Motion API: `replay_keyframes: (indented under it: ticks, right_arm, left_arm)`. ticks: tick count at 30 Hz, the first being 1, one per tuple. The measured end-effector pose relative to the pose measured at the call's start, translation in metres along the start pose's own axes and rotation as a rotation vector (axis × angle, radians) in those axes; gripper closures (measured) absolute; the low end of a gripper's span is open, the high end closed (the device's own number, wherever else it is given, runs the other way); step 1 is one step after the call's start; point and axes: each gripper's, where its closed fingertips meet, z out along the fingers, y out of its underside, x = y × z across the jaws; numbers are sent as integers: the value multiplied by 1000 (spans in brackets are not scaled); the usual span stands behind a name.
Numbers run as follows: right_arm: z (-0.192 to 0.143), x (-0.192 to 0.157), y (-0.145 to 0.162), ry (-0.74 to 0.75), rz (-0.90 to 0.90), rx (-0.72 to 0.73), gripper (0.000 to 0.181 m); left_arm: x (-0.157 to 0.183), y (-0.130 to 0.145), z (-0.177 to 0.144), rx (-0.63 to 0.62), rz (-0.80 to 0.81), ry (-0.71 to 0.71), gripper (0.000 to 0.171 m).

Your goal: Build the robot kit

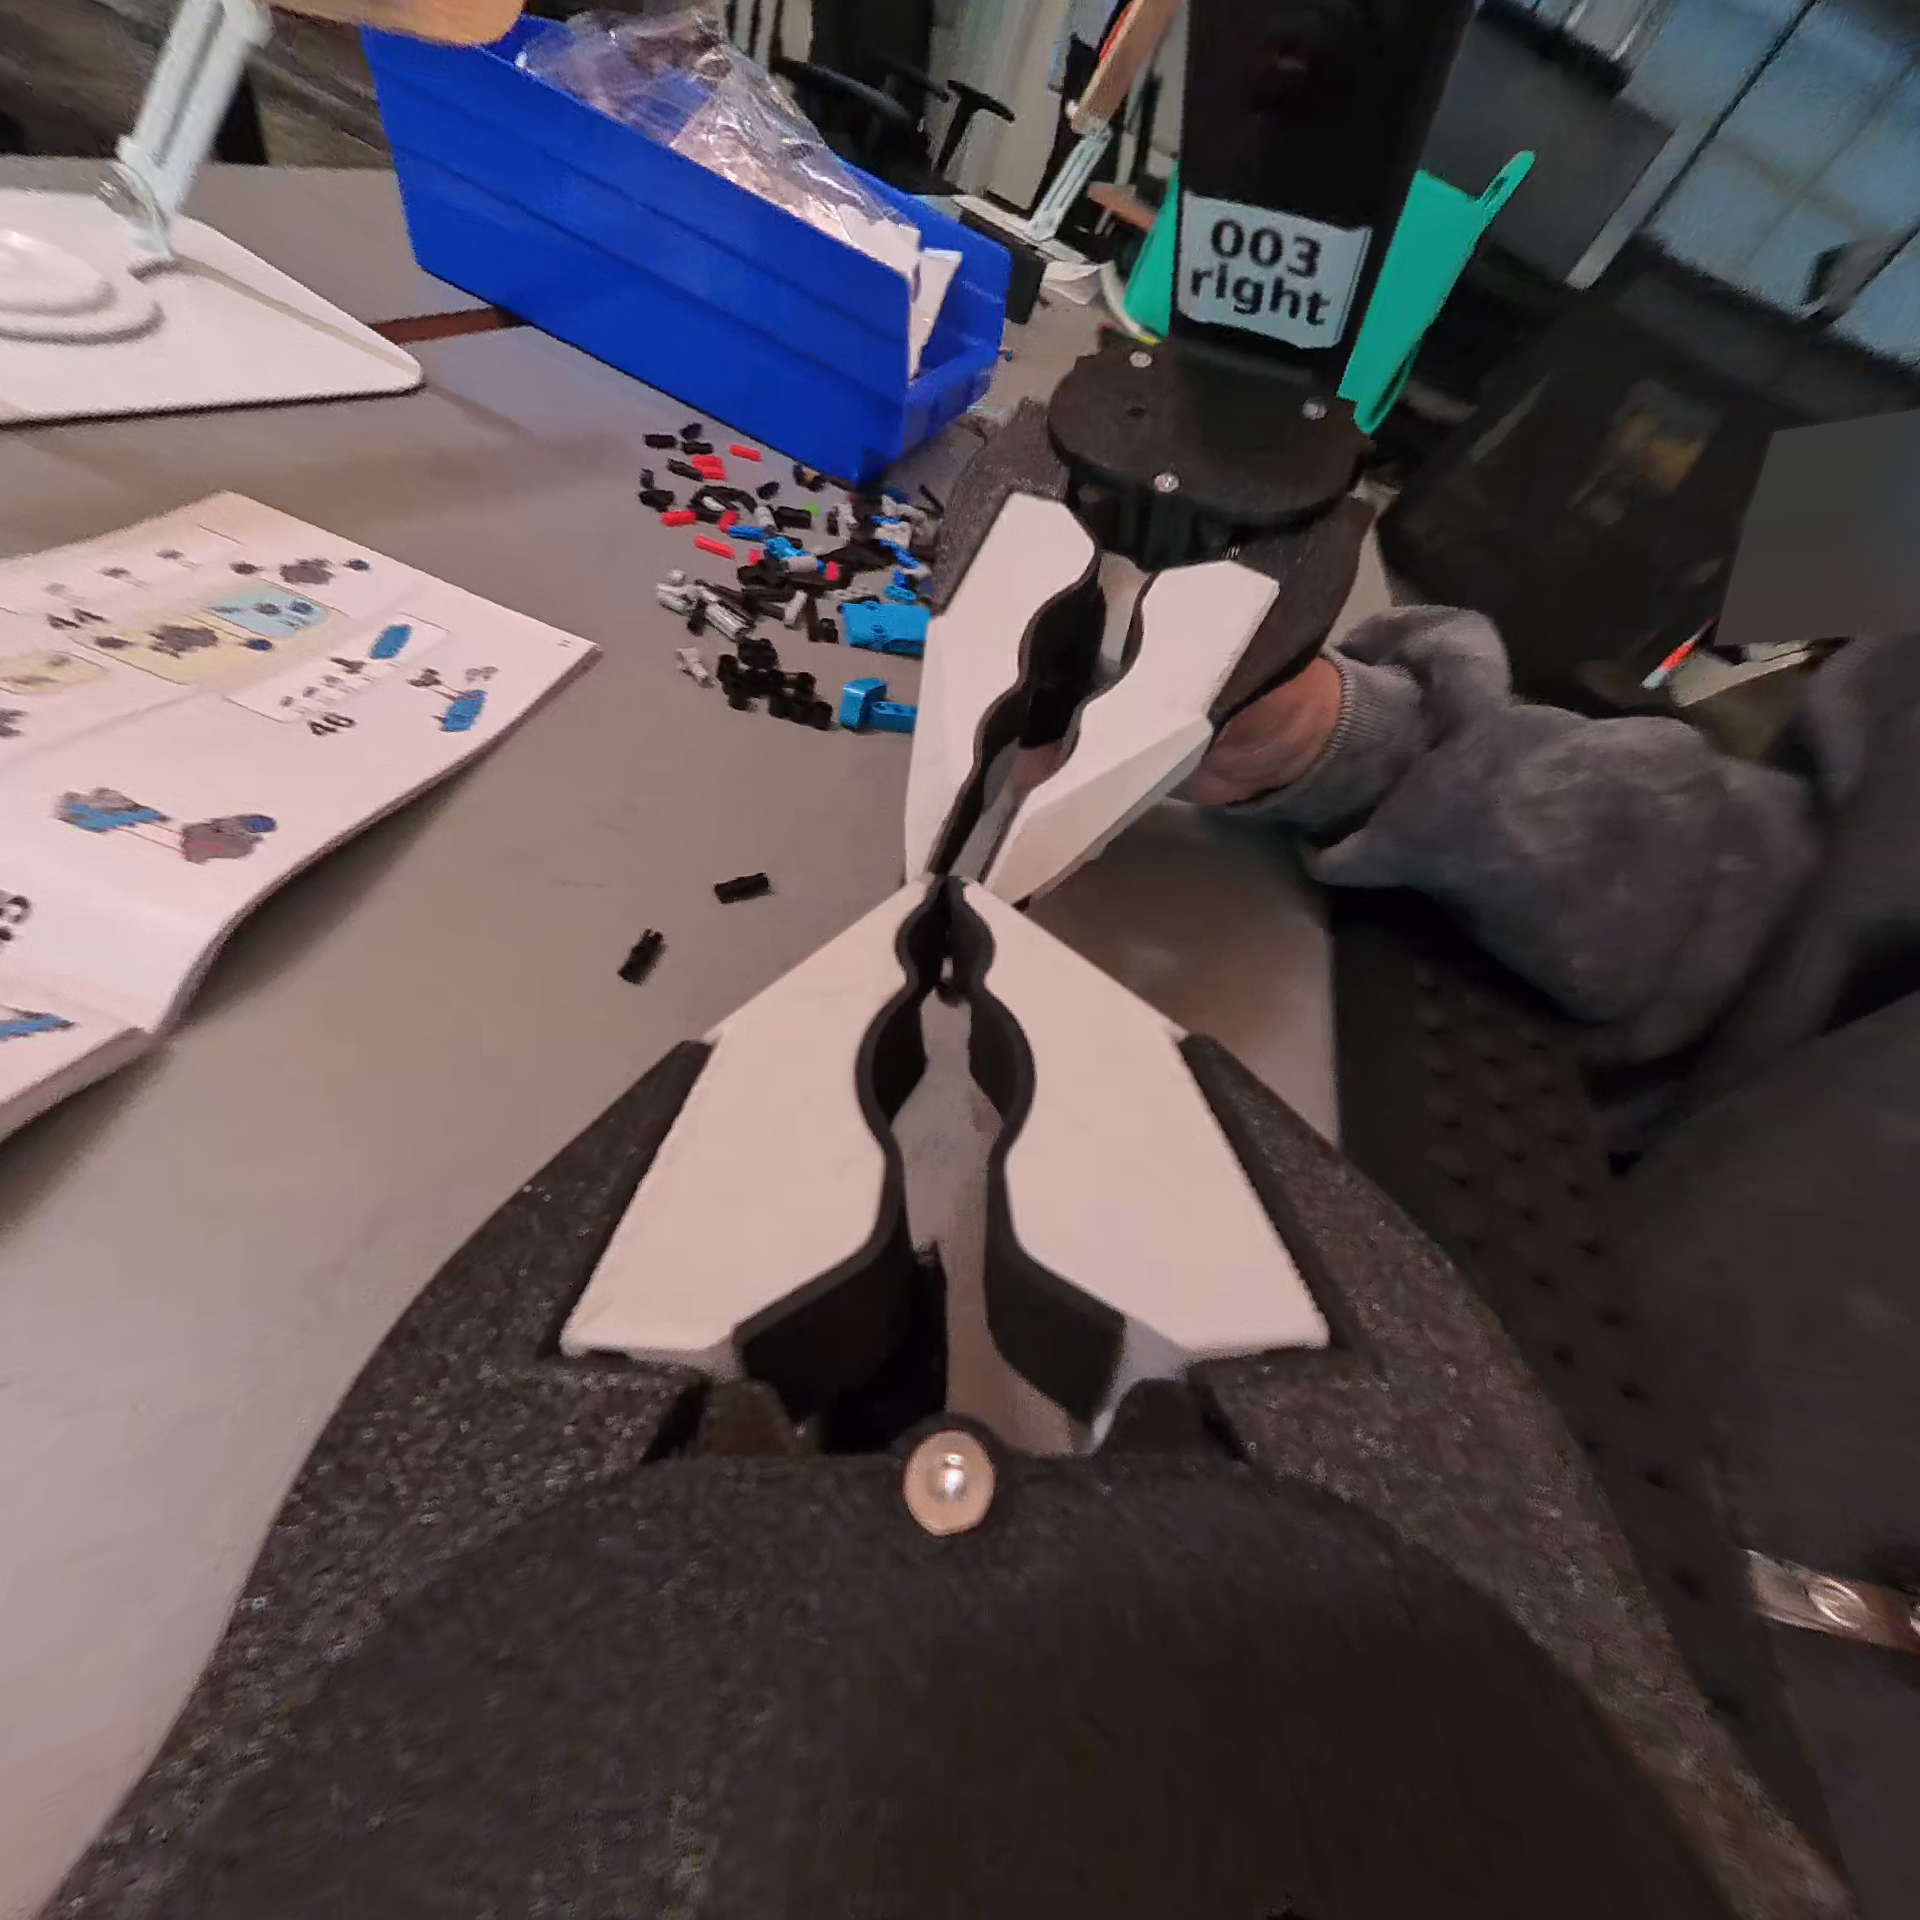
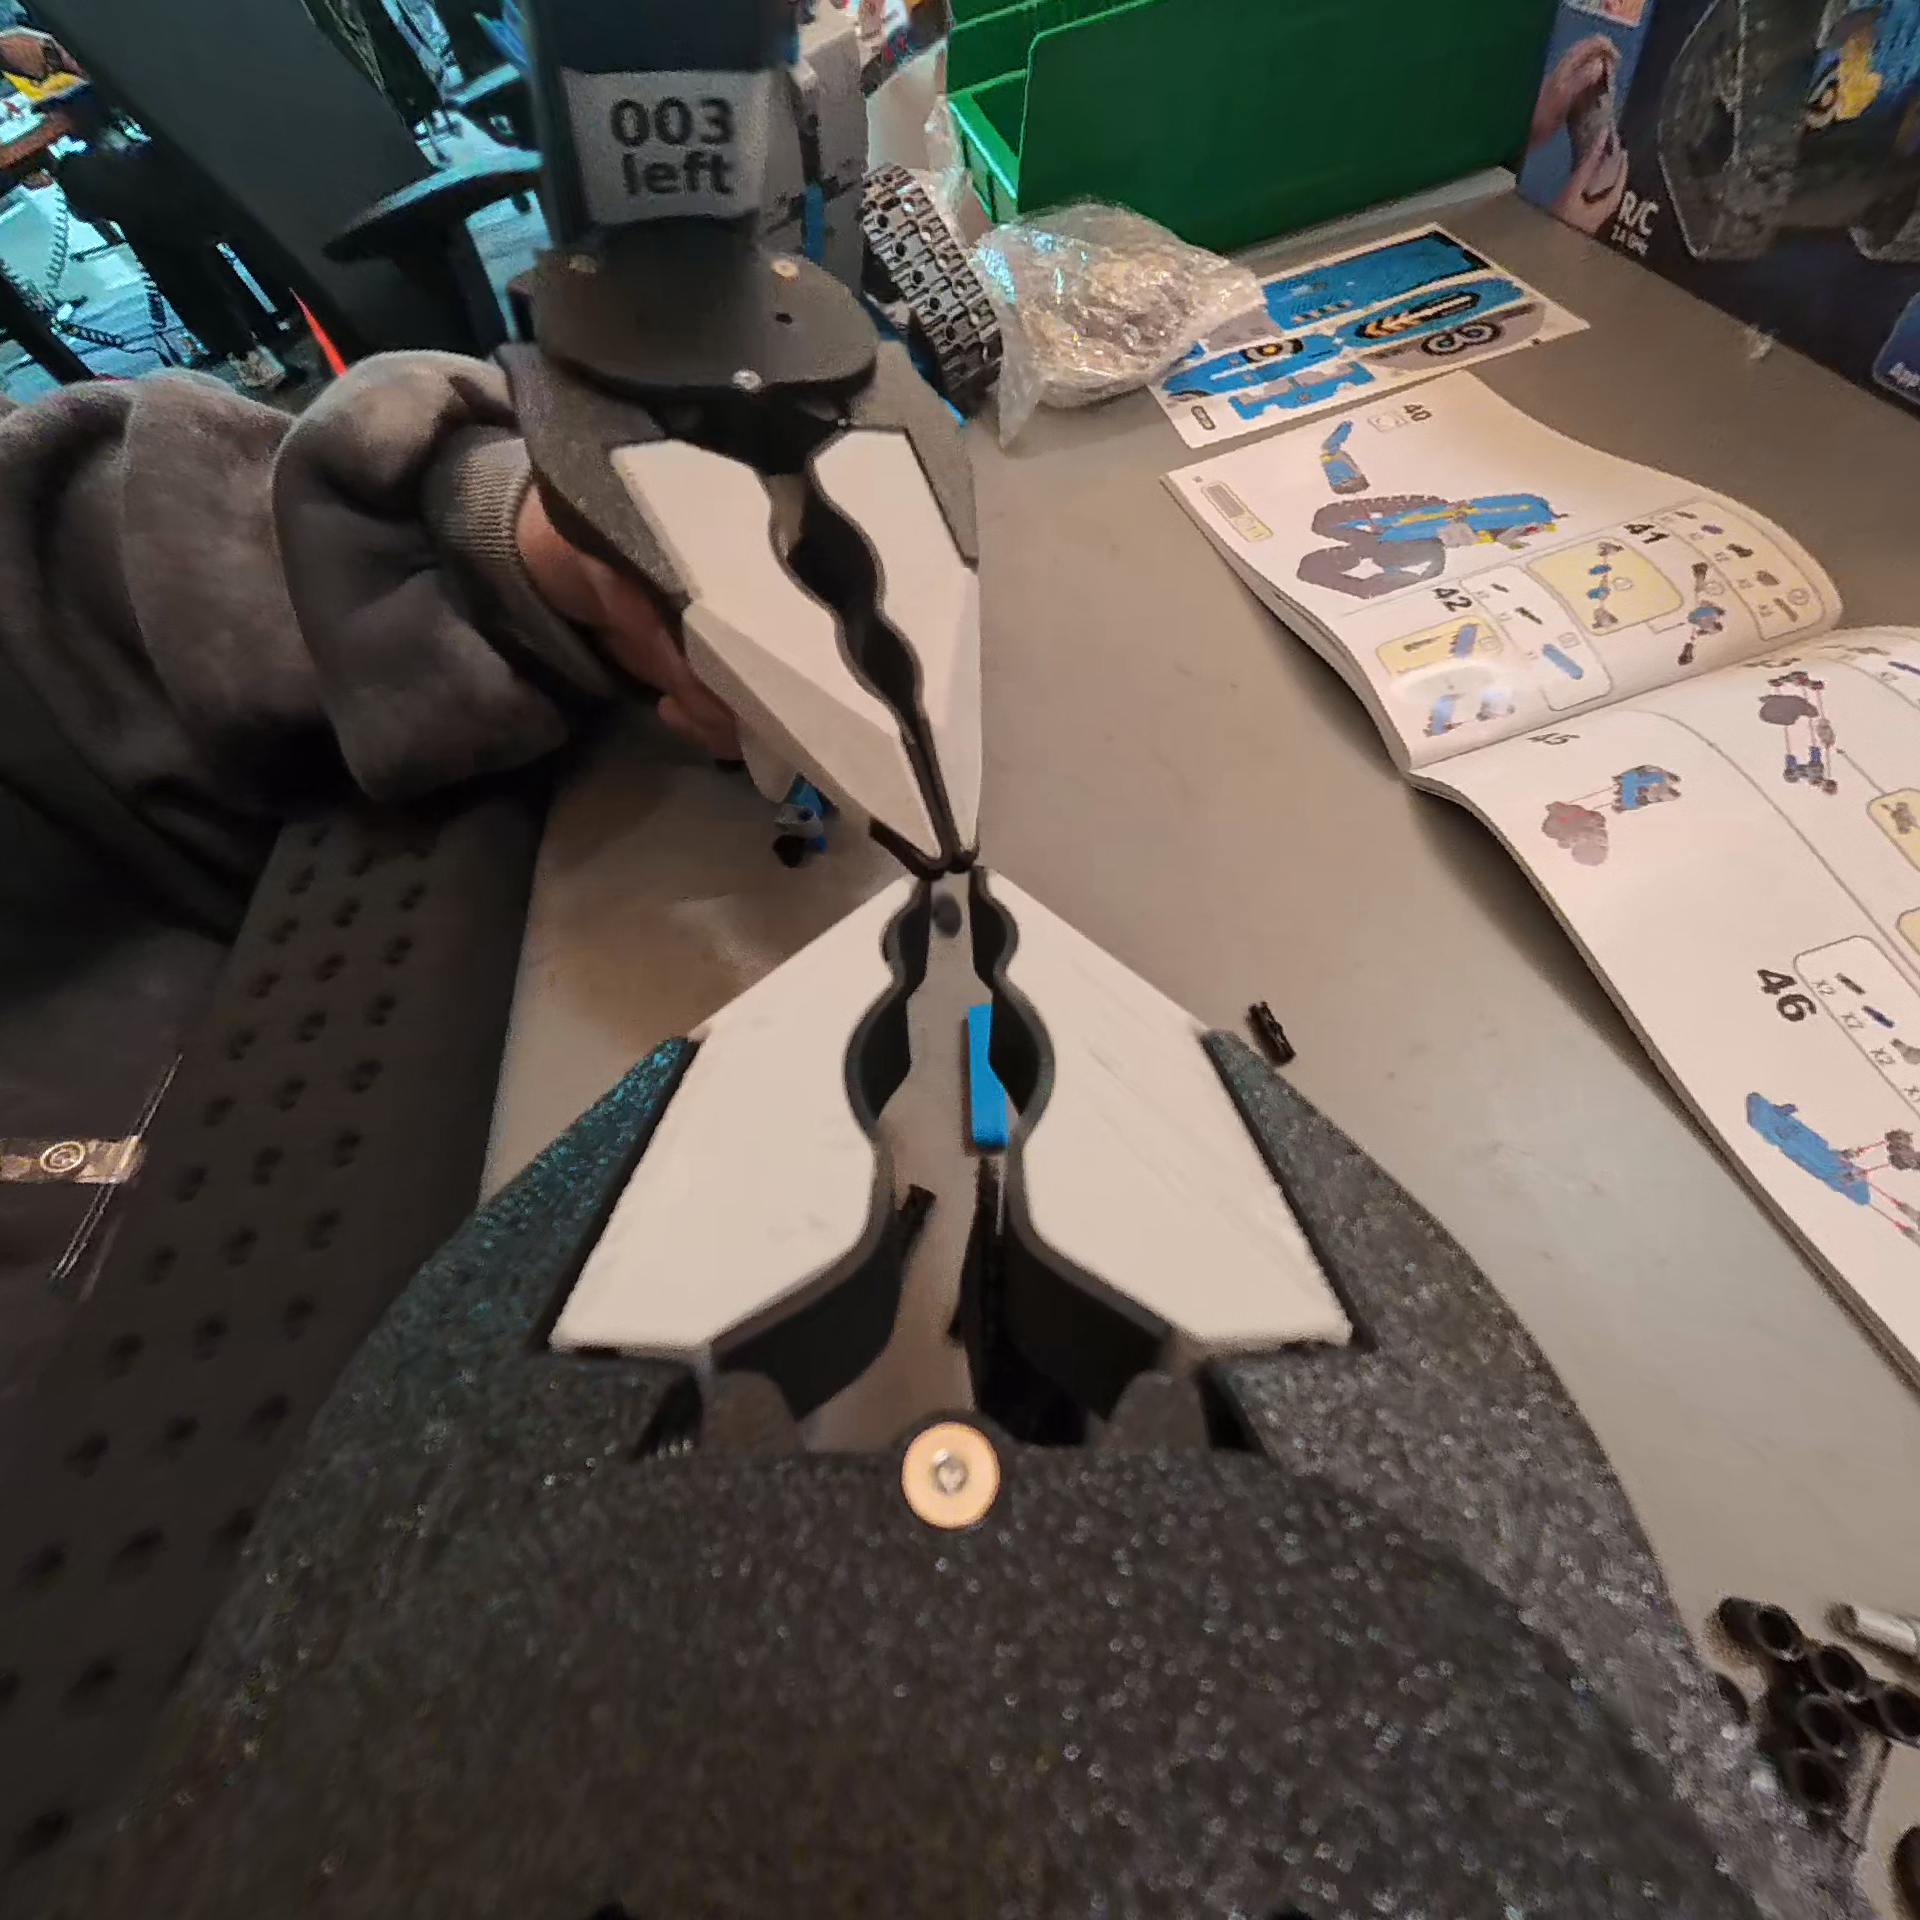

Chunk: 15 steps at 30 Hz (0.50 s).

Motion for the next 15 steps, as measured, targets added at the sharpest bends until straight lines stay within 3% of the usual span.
replay_keyframes:
  ticks: [5, 10, 15]
  right_arm:
    - [0, 0, 2, -7, 18, -19, 181]
    - [-12, 10, -7, -15, 102, 59, 181]
    - [-35, 2, -39, -19, 13, 283, 173]
  left_arm:
    - [0, 1, 0, -6, -7, 14, 171]
    - [-22, 3, -5, -25, 84, -133, 171]
    - [-21, -3, -3, 9, 194, -199, 171]
